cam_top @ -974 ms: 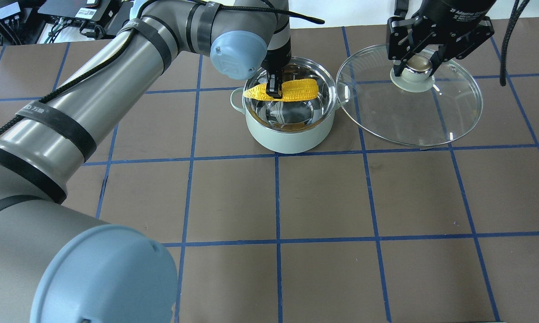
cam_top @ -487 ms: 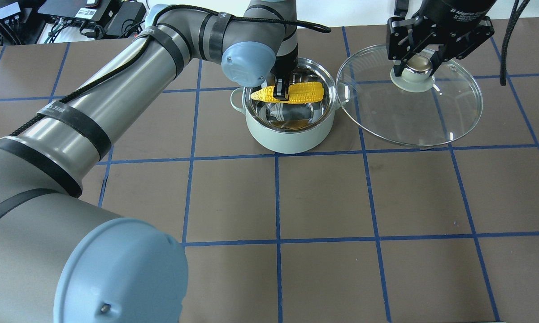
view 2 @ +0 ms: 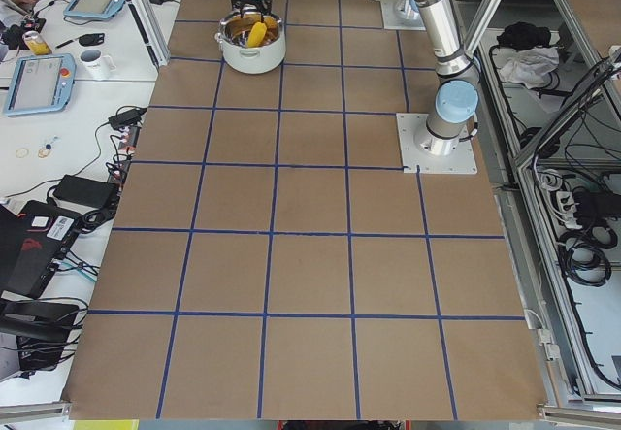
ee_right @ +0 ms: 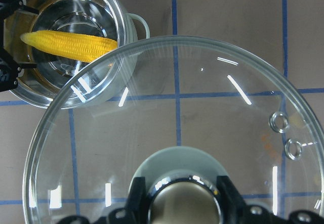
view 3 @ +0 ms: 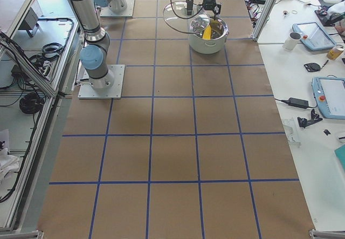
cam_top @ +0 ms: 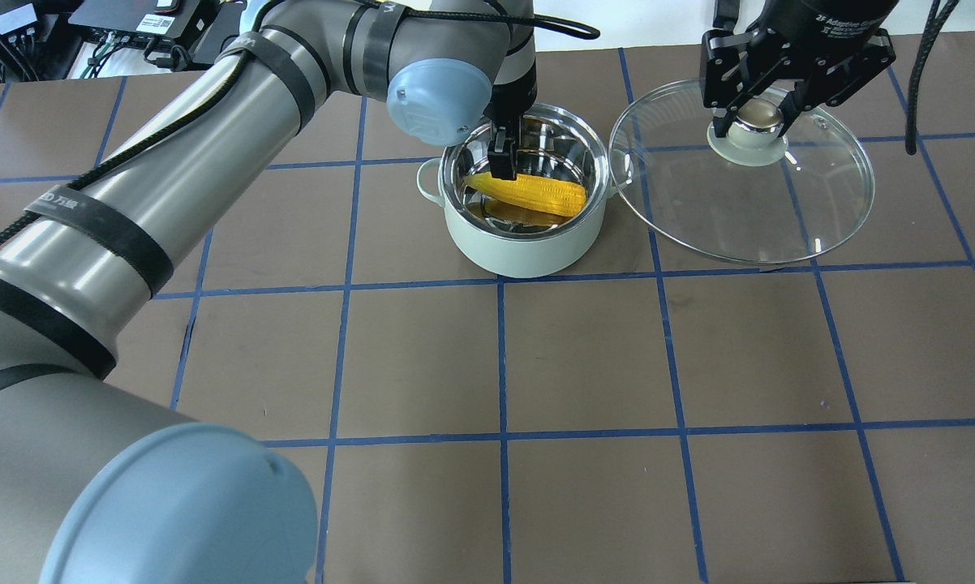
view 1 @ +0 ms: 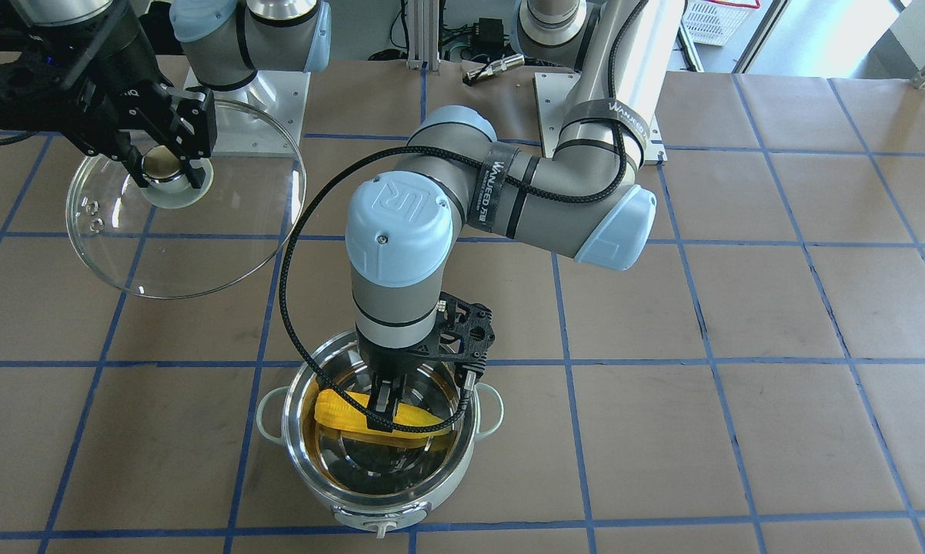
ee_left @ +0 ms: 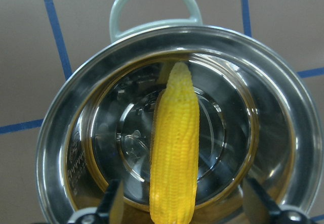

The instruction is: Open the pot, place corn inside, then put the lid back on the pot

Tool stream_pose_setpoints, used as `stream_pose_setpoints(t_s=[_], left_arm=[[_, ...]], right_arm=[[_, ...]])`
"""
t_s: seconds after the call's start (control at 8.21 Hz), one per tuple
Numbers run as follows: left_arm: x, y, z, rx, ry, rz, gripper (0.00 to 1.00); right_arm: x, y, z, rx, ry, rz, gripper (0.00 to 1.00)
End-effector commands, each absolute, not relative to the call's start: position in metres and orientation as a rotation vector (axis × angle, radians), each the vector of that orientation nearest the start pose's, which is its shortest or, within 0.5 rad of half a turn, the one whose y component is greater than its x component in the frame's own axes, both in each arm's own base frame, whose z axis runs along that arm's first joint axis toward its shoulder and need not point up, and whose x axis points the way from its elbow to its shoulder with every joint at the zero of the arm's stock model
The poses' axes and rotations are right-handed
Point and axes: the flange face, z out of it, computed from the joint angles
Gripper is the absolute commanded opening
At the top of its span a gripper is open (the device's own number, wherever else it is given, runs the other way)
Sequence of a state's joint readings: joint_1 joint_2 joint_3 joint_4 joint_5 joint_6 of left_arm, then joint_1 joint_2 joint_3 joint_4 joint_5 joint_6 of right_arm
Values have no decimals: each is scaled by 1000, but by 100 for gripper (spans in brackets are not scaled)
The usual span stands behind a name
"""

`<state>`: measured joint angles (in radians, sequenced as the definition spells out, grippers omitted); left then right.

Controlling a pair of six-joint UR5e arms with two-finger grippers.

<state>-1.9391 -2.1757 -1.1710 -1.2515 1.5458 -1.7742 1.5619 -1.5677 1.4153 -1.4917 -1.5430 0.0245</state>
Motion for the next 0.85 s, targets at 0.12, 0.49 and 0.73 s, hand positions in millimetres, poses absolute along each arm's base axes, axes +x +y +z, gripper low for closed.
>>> stream_pose_setpoints(t_s=[0.12, 0.49, 0.73], left_arm=[[-371, -602, 447, -2139, 2542, -110, 100], [-306, -582, 499, -2112, 2492, -99, 100], [-240, -591, 522, -2064, 2517, -122, 100]], right_arm=[[133, -497, 556, 48, 3103, -126, 10], [132, -520, 556, 51, 3111, -143, 2], [154, -561, 544, 29, 3109, -184, 0]])
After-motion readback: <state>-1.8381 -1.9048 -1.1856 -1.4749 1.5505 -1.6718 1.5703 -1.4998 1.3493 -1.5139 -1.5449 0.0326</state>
